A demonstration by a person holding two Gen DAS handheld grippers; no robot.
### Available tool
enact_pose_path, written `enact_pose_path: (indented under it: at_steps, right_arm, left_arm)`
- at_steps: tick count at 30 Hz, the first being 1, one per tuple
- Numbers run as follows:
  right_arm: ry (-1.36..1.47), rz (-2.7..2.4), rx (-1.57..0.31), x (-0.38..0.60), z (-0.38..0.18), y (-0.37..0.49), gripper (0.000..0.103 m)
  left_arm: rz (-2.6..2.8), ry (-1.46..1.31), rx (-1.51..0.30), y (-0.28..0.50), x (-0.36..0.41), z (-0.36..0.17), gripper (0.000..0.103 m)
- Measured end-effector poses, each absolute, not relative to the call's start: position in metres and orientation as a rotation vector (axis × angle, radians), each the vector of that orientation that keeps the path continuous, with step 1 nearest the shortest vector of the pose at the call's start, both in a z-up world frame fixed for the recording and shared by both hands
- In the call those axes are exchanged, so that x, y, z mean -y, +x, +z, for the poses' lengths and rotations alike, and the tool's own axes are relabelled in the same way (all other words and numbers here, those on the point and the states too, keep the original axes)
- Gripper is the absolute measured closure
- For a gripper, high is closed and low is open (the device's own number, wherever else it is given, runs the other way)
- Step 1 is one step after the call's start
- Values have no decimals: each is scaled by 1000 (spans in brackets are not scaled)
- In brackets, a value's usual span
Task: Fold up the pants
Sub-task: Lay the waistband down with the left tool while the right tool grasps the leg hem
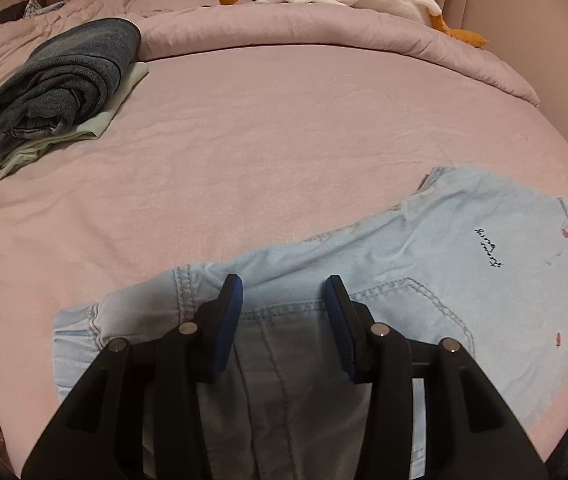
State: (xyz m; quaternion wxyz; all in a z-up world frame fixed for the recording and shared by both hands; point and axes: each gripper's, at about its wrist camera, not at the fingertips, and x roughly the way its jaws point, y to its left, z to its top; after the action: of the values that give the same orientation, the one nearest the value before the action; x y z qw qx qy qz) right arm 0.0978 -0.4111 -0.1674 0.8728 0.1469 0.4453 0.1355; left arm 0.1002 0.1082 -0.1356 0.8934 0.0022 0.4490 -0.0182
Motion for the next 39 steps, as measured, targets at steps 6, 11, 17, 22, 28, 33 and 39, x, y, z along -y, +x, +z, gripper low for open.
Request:
enact_pose_path:
  at_steps: [6, 11, 17, 22, 28, 33, 39]
  right_arm:
    - [760, -62, -744, 603, -177, 81, 91]
    - [838, -82, -653, 639, -165, 33, 60]
    - [921, 114, -741, 611, -196, 19, 60]
    - [878, 137, -754, 588, -194, 52, 60]
    - [895, 39, -659, 580, -206, 56, 93]
    - [837, 10, -669, 575, -190, 57, 96]
    - [428, 81, -579, 499, -109, 64, 96]
  left_arm:
    - [102, 20, -939, 96, -93, -127, 54]
    - [14, -120, -908, 80, -65, -109, 49]
    - [-252, -287, -947, 80, 1, -107, 48]
    - [-410, -402, -1011, 86, 50, -119, 48]
    - [-408, -484, -1072, 93, 58, -150, 50]
    - [-398, -495, -1091, 95, 59, -144, 50]
    - [-532, -682, -1071, 99, 66, -128, 45]
